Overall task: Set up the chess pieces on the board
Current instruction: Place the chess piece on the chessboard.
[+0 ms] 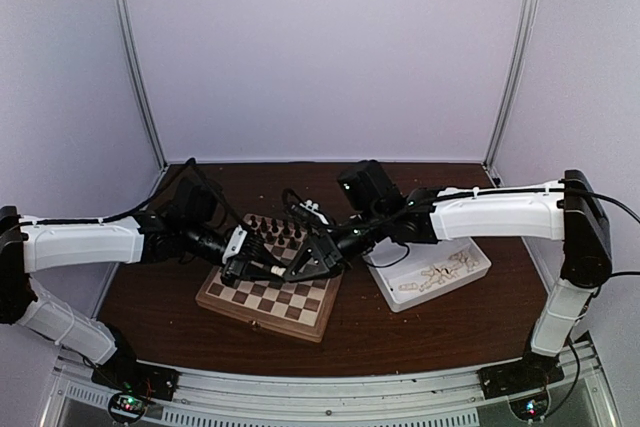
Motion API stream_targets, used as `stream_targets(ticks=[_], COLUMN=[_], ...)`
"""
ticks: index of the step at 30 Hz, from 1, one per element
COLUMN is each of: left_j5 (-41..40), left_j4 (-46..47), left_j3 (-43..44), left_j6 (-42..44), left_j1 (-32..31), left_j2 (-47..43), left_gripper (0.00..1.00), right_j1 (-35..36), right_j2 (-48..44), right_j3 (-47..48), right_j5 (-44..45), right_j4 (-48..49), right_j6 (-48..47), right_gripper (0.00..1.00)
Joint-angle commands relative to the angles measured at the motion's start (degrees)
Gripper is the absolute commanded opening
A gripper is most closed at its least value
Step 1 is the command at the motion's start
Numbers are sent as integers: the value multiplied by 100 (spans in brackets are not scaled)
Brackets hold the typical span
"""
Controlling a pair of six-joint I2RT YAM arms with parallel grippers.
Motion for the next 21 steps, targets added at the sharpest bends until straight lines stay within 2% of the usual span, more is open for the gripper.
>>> stream_targets(ticks=[1,3,5,8,11,13,16,21], left_j5=[98,42,-37,-245,-575,-717,-870,-963], left_j4=[114,149,297,782,1537,2003,2600,2748], left_j3=[78,69,47,-35,-237,-384,-599,-709], left_j6=[-16,-72,-208,-676,-1407,-1912,-2350,-2467], left_j1=[-54,-53,-54,-49,-54,-53,-54,-71], left_j2=[-74,-76,-75,-99,-180,-250,-376,-517], left_gripper=[8,7,7,7,8,8,8,9], right_j1=[17,17,9,8,1,7,8,14], right_j2=[-32,-71,-121,-285,-597,-838,-1173,-1412], right_j3=[-49,-68,-96,-256,-603,-813,-1149,-1285], right_j5=[213,271,370,575,860,1220,1608,1942], right_j4=[162,162,157,384,1152,1478,2025,1994], right_j6=[-81,-74,-66,75,548,832,1264,1466], right_gripper=[18,21,28,47,64,65,62,56])
